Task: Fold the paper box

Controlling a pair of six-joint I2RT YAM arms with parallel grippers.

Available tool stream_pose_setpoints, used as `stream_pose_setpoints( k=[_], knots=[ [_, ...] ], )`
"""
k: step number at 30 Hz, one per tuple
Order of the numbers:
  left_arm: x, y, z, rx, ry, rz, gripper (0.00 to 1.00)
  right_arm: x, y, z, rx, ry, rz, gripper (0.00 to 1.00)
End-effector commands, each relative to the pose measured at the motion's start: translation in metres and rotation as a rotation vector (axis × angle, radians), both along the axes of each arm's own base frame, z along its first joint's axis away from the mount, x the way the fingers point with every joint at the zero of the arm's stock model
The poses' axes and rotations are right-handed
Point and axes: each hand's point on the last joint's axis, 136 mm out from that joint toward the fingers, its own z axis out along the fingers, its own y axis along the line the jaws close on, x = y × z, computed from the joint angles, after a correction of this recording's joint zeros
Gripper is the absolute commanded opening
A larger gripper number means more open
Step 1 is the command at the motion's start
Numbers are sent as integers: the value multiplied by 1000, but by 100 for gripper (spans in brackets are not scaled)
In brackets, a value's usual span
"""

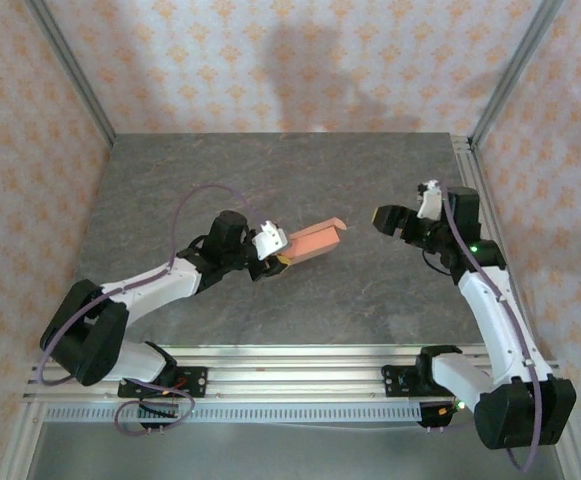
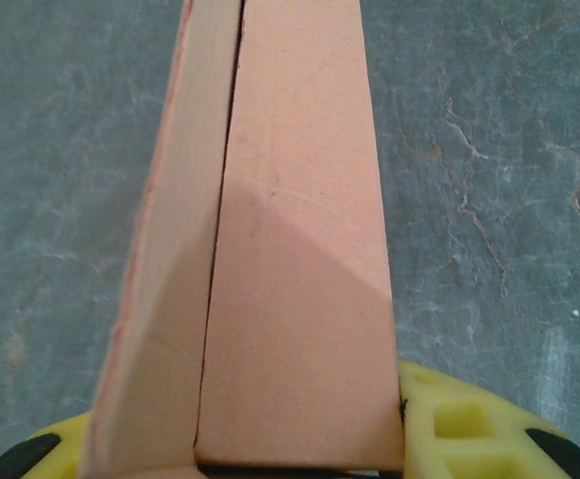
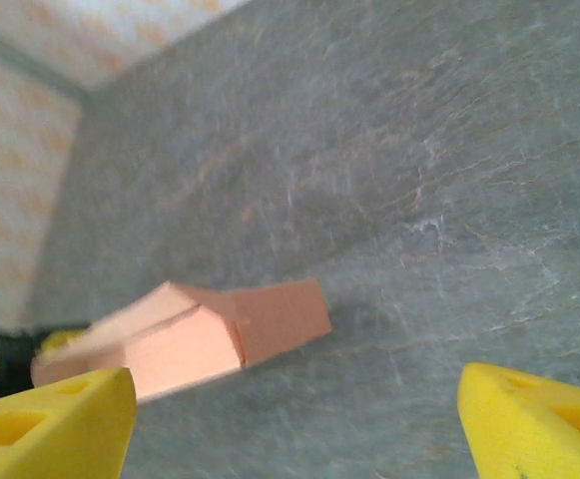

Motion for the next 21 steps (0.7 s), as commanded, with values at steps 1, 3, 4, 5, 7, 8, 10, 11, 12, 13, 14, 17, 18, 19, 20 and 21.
stream_pose_setpoints(
  k=[1,3,4,5,7,8,10,11,12,13,14,17,18,19,20,21],
  knots=[
    [-8,-4,-11,-31,75,-17,36,-11,10,-4,-204,-90,197,83],
    [-12,-4,-19,-24,108,-29,36,-15,14,-9,-252,-110,257,81],
    [-13,-4,-23,-17,121,-32,36,-15,15,-10,-268,-125,280,80],
    [-15,-4,-27,-11,133,-38,36,-15,17,-9,-281,-140,297,79],
    [-18,-4,-35,7,160,-50,36,-13,21,-8,-299,-171,341,74],
    [-18,-4,-37,15,166,-51,36,-11,23,-8,-307,-180,356,71],
    [-17,-4,-41,31,181,-56,36,-7,30,-7,-322,-193,408,65],
    [-17,-4,-42,36,184,-59,36,-6,33,-7,-333,-198,432,63],
    [-17,-3,-43,45,188,-60,36,-5,38,-9,-345,-199,463,60],
    [-17,-3,-45,52,193,-62,36,-4,42,-10,-356,-200,488,59],
    [-17,-2,-47,60,199,-60,36,-2,45,-13,-376,-198,512,57],
    [-13,1,-51,78,208,-34,36,5,56,-23,-409,-171,582,54],
    [-12,1,-50,76,209,-34,36,8,59,-26,-408,-166,601,52],
    [-11,1,-50,78,210,-33,36,10,62,-28,-405,-162,617,49],
    [-9,2,-50,80,213,-30,36,12,64,-33,-404,-149,634,46],
    [-9,1,-50,81,221,-29,36,13,66,-36,-409,-141,653,44]
  ],
)
